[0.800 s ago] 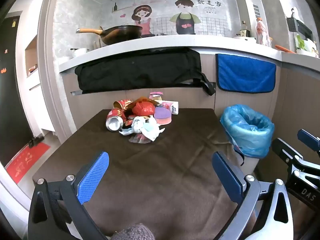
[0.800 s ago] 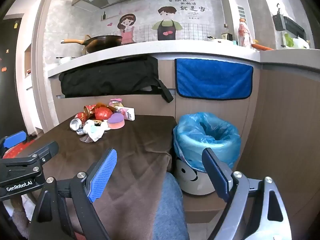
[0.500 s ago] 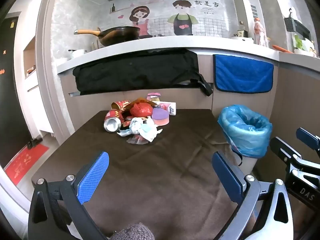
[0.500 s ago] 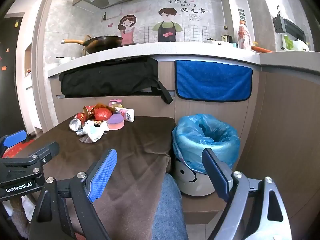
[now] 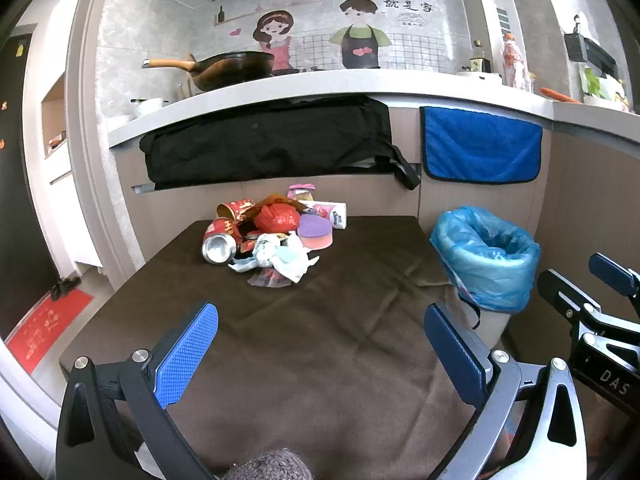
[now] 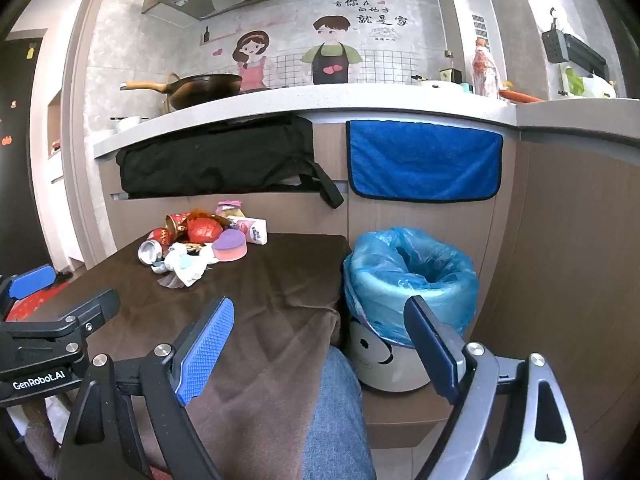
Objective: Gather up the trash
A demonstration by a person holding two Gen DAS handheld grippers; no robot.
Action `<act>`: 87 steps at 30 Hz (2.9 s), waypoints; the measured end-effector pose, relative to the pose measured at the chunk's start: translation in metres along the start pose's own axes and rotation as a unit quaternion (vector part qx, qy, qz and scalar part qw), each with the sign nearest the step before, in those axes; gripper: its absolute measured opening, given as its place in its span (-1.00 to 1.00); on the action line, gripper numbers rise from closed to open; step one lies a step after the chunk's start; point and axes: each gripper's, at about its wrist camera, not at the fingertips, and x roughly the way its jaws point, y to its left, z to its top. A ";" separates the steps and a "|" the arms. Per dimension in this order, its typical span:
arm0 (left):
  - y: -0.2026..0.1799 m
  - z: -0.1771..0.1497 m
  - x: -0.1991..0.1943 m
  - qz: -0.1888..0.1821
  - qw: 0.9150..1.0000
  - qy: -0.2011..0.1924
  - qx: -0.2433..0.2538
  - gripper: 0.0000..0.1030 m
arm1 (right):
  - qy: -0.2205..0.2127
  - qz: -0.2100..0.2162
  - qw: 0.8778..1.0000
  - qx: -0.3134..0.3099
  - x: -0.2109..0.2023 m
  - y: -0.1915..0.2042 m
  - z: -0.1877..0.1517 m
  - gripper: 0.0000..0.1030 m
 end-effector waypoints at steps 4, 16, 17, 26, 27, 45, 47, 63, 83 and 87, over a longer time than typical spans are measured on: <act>0.000 0.000 0.000 0.000 1.000 0.000 -0.001 0.97 | 0.000 0.000 1.000 0.000 -0.002 -0.002 0.002 0.65; -0.001 0.000 0.000 0.000 1.000 0.000 -0.001 0.97 | 0.001 0.001 1.000 0.002 0.000 -0.002 0.000 0.65; -0.001 0.000 0.000 0.000 1.000 0.001 -0.001 0.97 | 0.001 0.001 1.000 0.002 0.000 -0.002 0.000 0.65; -0.001 0.001 -0.001 0.000 1.000 0.001 -0.002 0.97 | 0.001 0.001 1.000 0.002 -0.001 -0.002 0.001 0.65; -0.001 0.001 -0.001 0.000 1.000 0.001 -0.002 0.97 | 0.001 0.001 1.000 0.002 -0.001 -0.002 0.001 0.65; -0.001 0.001 -0.001 0.001 1.000 0.001 -0.002 0.97 | 0.001 0.001 1.000 0.004 -0.001 -0.004 0.000 0.65; -0.001 0.001 -0.001 0.001 1.000 0.001 -0.002 0.97 | 0.001 0.001 1.000 0.005 -0.002 -0.004 0.000 0.65; -0.001 0.001 -0.001 0.002 1.000 0.000 -0.003 0.97 | 0.001 0.001 1.000 0.006 -0.001 -0.004 -0.001 0.65; 0.025 0.027 0.056 -0.006 1.000 0.016 0.000 0.97 | -0.009 0.011 0.999 -0.031 0.037 0.002 0.019 0.65; 0.064 0.039 0.102 -0.036 0.997 0.058 -0.047 0.97 | -0.012 0.035 0.998 -0.044 0.070 0.011 0.044 0.65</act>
